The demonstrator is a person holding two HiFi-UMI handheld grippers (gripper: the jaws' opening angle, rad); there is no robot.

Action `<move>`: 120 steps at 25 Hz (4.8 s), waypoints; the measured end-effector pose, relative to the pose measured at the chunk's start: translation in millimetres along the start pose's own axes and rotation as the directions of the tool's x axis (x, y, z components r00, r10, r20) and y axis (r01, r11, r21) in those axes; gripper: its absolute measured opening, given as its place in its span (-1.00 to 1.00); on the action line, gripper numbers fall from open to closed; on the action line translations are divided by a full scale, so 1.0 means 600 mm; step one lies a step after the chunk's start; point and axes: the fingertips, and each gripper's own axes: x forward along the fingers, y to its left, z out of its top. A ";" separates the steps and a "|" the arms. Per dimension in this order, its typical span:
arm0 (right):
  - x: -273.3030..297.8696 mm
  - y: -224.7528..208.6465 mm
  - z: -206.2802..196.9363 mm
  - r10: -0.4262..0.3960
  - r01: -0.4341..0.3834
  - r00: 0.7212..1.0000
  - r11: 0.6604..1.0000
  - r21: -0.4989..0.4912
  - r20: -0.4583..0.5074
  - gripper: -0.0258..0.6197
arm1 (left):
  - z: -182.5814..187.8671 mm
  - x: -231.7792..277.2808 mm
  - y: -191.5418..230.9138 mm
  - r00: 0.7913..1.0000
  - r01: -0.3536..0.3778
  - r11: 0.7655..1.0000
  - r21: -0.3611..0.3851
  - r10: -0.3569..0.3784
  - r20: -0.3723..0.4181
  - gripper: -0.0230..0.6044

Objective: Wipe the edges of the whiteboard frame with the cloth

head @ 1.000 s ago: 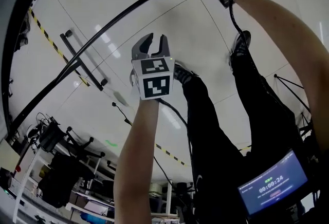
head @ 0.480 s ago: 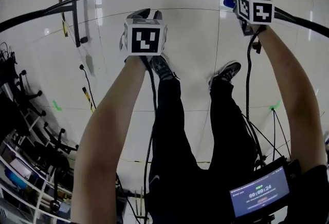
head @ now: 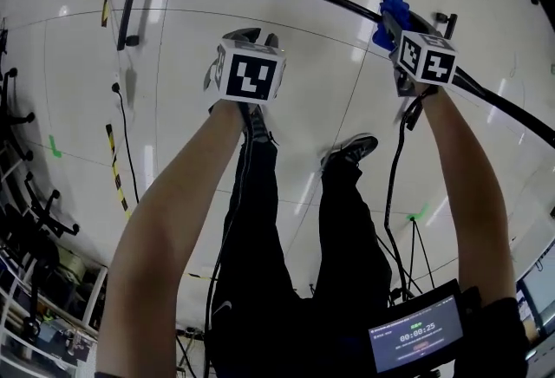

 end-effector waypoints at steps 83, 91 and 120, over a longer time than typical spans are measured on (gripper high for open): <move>0.172 0.368 0.189 -0.002 -0.012 0.996 0.987 -0.162 -0.086 -0.38 | -0.198 -0.140 0.399 0.999 -0.046 0.954 -0.295 0.043 -0.015 -0.65; 0.202 0.418 0.203 -0.034 0.014 0.992 0.987 -0.158 -0.124 -0.38 | -0.214 -0.174 0.483 0.998 -0.059 0.959 -0.278 0.055 -0.021 -0.65; 0.303 0.627 0.303 0.046 -0.087 0.990 0.942 -0.323 -0.134 -0.36 | -0.196 -0.245 0.612 0.983 -0.150 0.901 -0.407 0.179 0.035 -0.66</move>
